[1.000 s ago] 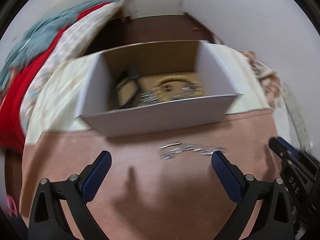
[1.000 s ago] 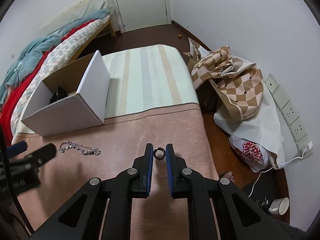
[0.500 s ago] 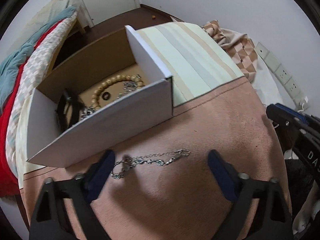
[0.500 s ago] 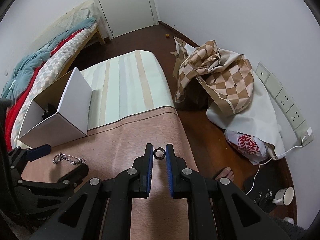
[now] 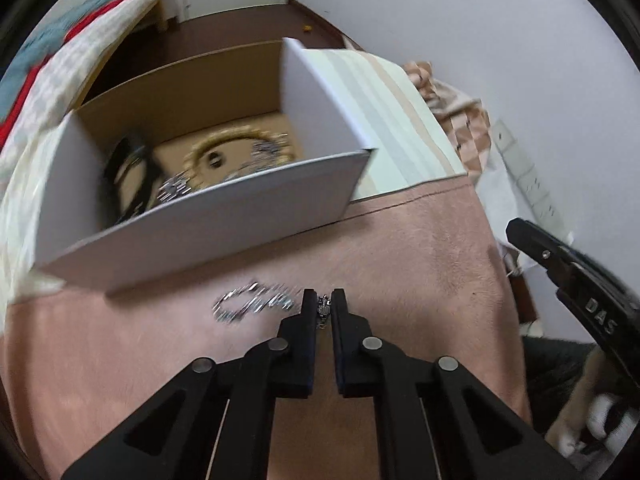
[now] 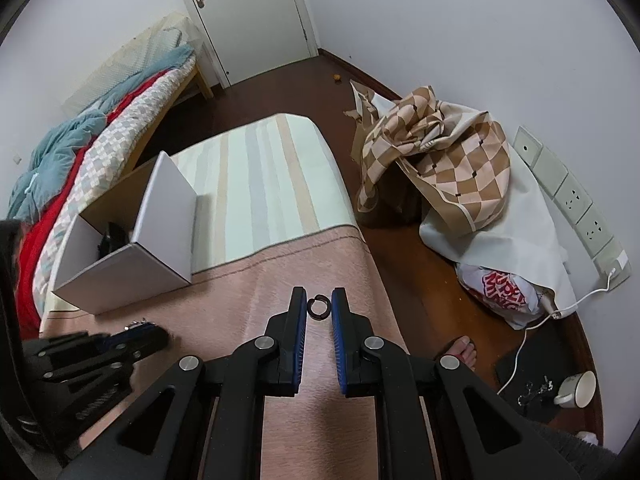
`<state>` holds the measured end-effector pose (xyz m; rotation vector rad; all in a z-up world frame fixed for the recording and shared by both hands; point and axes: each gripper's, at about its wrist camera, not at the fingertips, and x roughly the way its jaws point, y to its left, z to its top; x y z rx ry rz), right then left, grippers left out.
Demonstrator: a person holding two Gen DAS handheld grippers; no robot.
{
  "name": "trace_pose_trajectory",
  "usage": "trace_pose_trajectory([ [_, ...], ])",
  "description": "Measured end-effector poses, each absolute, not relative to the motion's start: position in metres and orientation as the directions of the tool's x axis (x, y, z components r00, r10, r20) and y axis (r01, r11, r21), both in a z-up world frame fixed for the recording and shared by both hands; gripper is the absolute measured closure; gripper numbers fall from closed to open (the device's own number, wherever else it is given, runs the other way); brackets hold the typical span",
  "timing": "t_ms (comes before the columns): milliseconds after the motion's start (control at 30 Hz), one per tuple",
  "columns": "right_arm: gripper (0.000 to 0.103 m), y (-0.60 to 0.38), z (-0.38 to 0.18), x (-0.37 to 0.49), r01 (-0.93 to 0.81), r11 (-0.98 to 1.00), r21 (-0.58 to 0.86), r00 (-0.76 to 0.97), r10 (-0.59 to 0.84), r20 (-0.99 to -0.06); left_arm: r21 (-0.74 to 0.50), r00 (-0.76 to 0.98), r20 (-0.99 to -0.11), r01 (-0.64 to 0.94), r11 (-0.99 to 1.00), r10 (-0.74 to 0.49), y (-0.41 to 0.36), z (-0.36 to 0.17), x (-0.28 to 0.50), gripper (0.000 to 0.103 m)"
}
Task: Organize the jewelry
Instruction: 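Carry the necklace and black ring with both tools over the box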
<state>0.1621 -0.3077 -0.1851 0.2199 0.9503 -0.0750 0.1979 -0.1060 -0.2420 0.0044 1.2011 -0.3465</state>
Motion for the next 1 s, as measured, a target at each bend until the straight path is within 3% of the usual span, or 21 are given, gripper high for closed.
trace_pose_trajectory([
  [300, 0.09, -0.288, -0.162, 0.151, 0.114, 0.975, 0.192, 0.613, 0.083, -0.786, -0.273, 0.332, -0.89, 0.159, 0.949, -0.312, -0.06, -0.213, 0.17, 0.099],
  [700, 0.09, -0.245, -0.111, 0.153, -0.014, 0.963, 0.27, 0.636, 0.217, -0.741, -0.338, 0.45, -0.811, 0.162, 0.927, -0.374, -0.035, -0.133, 0.171, 0.099],
  [1000, 0.09, -0.204, -0.068, 0.215, -0.157, 0.942, 0.297, 0.604, 0.329, -0.726, -0.309, 0.555, -0.755, 0.167, 0.936, -0.349, -0.014, -0.079, 0.215, 0.099],
])
